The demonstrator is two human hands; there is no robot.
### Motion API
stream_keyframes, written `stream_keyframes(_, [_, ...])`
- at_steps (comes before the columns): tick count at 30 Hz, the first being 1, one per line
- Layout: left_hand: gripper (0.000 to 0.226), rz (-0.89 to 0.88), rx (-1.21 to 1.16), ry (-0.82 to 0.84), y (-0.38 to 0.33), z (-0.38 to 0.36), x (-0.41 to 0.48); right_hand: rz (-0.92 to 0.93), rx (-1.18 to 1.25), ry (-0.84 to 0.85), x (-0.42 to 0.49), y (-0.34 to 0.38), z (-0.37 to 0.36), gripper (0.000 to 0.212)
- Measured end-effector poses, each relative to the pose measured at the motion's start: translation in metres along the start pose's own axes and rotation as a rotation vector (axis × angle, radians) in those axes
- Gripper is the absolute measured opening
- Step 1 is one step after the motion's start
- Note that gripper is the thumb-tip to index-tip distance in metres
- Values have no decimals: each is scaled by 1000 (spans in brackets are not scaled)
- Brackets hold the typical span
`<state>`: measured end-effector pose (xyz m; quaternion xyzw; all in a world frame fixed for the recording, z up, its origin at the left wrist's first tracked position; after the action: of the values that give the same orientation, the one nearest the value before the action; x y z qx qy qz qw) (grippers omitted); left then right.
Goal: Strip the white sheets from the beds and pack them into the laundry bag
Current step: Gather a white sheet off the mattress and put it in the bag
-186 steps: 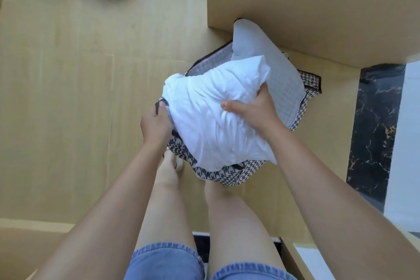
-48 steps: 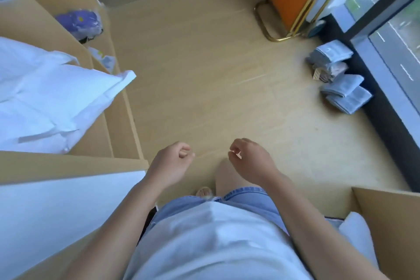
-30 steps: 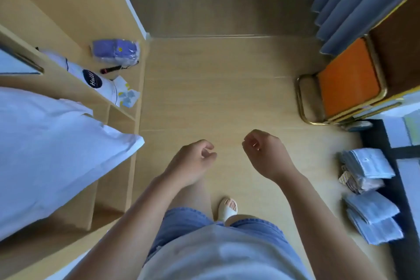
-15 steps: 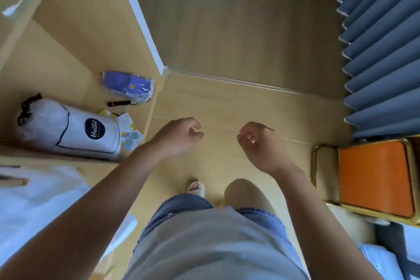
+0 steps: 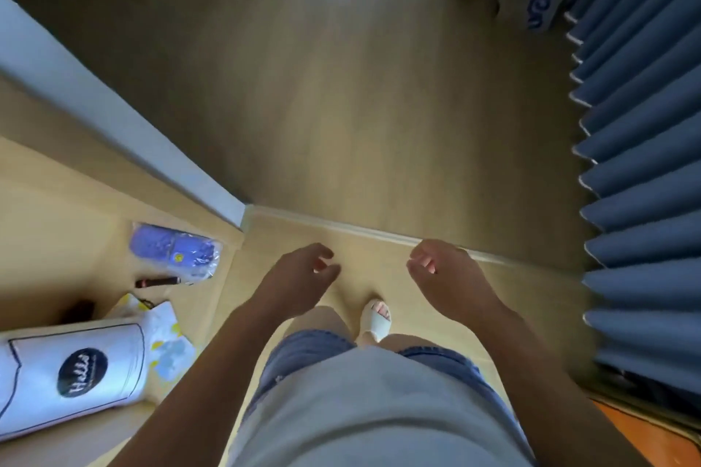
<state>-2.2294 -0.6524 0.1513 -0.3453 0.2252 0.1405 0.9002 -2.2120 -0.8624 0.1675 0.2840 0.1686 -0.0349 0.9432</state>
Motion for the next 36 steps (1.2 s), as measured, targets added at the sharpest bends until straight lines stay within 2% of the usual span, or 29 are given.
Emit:
stream_keyframes(5, [33, 73, 6, -52, -38, 27, 88, 52, -73, 70, 112, 18, 28, 15])
stream_keyframes(9, [37, 97, 139, 13, -58, 48, 176, 41, -91, 107, 214, 34, 41, 16])
stream_keyframes(21, [46, -81, 363, 95, -188, 181, 486, -32, -74, 79, 509, 111, 122, 19])
stream_keyframes(25, [42, -62, 241, 115, -216, 209, 562, -12, -90, 109, 605, 142, 136, 17])
stream_keyframes(30, [40, 66, 137, 62, -240, 253, 671, 92, -125, 168, 755, 189, 160, 20])
stream_keyframes(36, [39, 207, -40, -126, -274, 345, 788, 256, -175, 272, 921, 277, 187, 18])
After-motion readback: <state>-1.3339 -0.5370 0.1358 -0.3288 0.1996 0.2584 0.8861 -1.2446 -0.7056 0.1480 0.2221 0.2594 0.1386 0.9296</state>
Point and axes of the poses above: each hand's wrist, its own x-axis towards the middle knuckle, its own z-axis out of the back of the hand, y = z × x, the point moved 6 cm from there along x, towards the middle knuckle, and after that the axes turned 10 degrees about -y, right-handed, at the moved point
